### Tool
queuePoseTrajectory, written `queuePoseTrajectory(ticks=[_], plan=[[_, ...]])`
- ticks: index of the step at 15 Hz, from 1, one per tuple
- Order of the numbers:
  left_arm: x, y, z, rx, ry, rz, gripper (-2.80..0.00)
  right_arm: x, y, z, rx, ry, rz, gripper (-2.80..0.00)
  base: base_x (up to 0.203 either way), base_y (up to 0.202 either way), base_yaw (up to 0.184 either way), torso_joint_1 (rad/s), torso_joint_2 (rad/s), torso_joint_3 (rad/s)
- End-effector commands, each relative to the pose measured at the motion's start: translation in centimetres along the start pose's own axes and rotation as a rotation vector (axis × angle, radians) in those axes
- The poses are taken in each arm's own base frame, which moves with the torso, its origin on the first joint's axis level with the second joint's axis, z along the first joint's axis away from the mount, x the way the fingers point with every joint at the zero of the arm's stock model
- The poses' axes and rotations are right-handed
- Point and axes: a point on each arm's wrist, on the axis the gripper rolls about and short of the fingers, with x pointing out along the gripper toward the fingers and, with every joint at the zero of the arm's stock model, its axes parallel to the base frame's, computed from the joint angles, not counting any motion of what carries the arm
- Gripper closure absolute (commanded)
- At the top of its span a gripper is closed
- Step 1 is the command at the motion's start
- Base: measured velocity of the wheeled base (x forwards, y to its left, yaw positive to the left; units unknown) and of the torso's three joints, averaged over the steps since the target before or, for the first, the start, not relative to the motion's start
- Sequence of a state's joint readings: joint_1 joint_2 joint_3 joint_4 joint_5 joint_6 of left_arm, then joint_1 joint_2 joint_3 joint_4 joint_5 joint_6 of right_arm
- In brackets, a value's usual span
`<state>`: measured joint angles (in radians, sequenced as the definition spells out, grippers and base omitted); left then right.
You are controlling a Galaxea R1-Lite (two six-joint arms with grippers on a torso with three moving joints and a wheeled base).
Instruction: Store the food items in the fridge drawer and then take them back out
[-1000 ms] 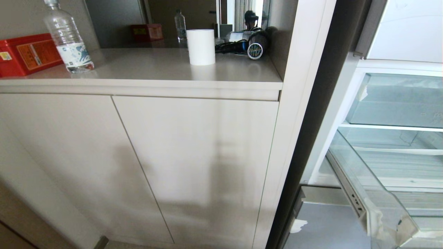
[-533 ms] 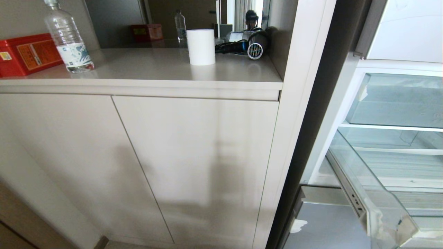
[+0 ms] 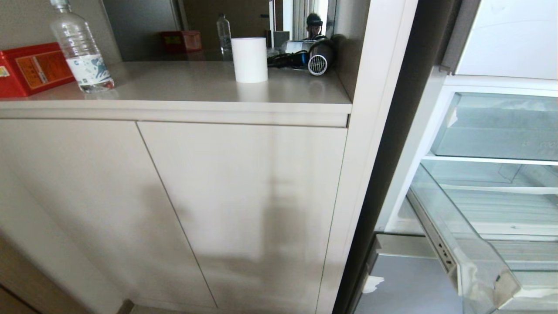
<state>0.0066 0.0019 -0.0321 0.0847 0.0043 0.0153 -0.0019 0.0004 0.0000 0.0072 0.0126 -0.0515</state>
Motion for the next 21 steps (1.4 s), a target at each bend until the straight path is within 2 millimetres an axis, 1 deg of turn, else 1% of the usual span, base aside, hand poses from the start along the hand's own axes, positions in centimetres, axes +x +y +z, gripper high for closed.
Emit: queuePoseTrajectory(ticks=[1,3,21], plan=[[0.0,0.0,0.0,0.0,-0.001,0.001,0.0,-0.03,0.0,-0.01,-0.002,-0.003,0.001,0.0,0.0,0.0,0.0,0.0,0.0,0.0],[0.0,0.0,0.0,0.0,-0.001,0.001,0.0,-0.01,0.0,-0.01,0.001,-0.002,0.0,0.0,0.002,0.003,-0.11,0.0,0.0,0.0],[0.0,0.0,0.0,0.0,-0.001,0.001,0.0,-0.02,-0.01,0.02,0.032,-0.006,-0.005,0.0,0.0,0.008,-0.174,0.002,0.0,0.003]])
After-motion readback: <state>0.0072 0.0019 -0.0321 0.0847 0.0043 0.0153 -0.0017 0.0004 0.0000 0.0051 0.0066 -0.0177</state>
